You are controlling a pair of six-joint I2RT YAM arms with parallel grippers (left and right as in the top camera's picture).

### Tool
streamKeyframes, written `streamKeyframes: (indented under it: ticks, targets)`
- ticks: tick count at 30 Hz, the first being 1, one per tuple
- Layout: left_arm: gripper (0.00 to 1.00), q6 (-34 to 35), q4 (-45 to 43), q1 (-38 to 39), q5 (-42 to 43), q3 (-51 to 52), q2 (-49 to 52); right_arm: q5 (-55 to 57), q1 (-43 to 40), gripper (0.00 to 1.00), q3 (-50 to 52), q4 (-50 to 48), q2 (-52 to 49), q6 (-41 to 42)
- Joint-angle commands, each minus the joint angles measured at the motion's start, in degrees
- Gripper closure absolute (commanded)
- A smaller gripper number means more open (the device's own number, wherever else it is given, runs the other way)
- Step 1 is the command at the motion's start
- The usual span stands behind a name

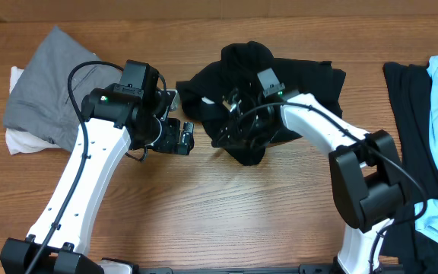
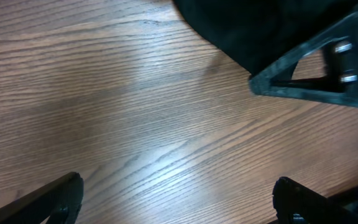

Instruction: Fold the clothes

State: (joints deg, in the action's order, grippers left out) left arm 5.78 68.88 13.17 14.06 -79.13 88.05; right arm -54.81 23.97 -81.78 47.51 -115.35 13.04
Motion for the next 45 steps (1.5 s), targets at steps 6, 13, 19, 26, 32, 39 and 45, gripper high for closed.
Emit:
streamKeyframes:
  ticks: [6, 13, 19, 26, 32, 39, 45]
  targets:
    - [0.0, 0.0, 0.2, 0.3, -0.8, -0.4, 0.0, 33.0, -1.5, 0.38, -6.1, 13.9, 6.2, 0.7]
    - [0.0, 0.0, -0.7, 0.3, -2.3, -0.4, 0.0, 38.5, -1.4, 0.31, 1.8, 12.4, 1.3, 0.7]
    - [0.0, 0.0, -0.6, 0.3, -2.5, -0.4, 0.0, 33.4, -0.5, 0.38, 4.0, 8.8, -0.1, 0.7]
    - [0.0, 0.0, -0.1, 0.3, -2.5, -0.4, 0.0, 32.2, 3.7, 0.85, 5.6, 3.5, -0.5, 1.9]
    - [0.0, -0.1, 0.3, 0.3, -2.7, -0.4, 0.0, 9.5, 3.5, 0.96, 0.5, 4.6, 2.8, -4.2]
    - [0.0, -0.7, 0.4, 0.3, -3.3, -0.4, 0.0, -2.4, -0.8, 0.96, -12.8, 3.3, 12.1, 8.3]
    - [0.0, -0.7, 0.5, 0.3, -4.0, -0.4, 0.0, 23.3, -3.2, 0.61, -16.5, 12.6, 15.3, 12.7]
